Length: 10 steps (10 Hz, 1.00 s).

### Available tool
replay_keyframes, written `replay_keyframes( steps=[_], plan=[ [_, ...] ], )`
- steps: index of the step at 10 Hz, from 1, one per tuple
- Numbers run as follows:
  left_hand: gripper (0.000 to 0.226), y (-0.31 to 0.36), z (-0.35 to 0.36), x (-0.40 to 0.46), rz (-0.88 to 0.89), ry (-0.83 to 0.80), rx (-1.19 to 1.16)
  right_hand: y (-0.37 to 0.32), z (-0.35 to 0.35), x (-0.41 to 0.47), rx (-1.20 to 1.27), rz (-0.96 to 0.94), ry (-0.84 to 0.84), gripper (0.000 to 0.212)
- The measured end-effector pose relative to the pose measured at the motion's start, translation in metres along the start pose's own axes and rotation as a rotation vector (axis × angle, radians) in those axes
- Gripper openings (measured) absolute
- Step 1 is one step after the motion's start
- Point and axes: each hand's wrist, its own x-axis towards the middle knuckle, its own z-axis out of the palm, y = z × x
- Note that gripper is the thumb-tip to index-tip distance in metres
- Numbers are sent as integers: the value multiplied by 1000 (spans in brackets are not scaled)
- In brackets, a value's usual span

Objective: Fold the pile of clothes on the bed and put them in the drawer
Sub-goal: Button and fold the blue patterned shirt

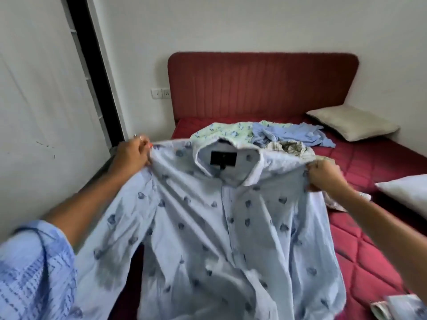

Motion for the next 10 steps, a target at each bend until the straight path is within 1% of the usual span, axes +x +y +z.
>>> replay_keyframes(
  steps=[1,2,3,4,5,6,7,8,9,10],
  plan=[
    [21,56,-69,30,215,101,86,-45,-81,1,-363,-137,102,39],
    [26,112,-133,51,415,219,140,-87,-151,-4,8,-266,275,26],
    [32,157,-192,65,452,354,144,-128,-208,-41,286,-247,397,20],
    [34,194,-243,72,442,514,126,-153,-256,-61,301,-366,545,13],
    [30,215,-275,74,488,621,64,-176,-292,-69,324,-461,771,20],
    [39,226,-293,73,461,451,165,-177,-303,-87,392,-512,806,18],
    [31,228,-299,68,334,501,140,-177,-308,-99,374,-494,667,23],
    [29,231,-304,66,318,519,152,-179,-313,-100,396,-540,741,18],
    [31,231,-307,65,260,539,208,-182,-314,-103,346,-512,692,14],
    [33,226,-311,61,285,709,226,-183,-314,-104,356,-533,796,14]
  ],
)
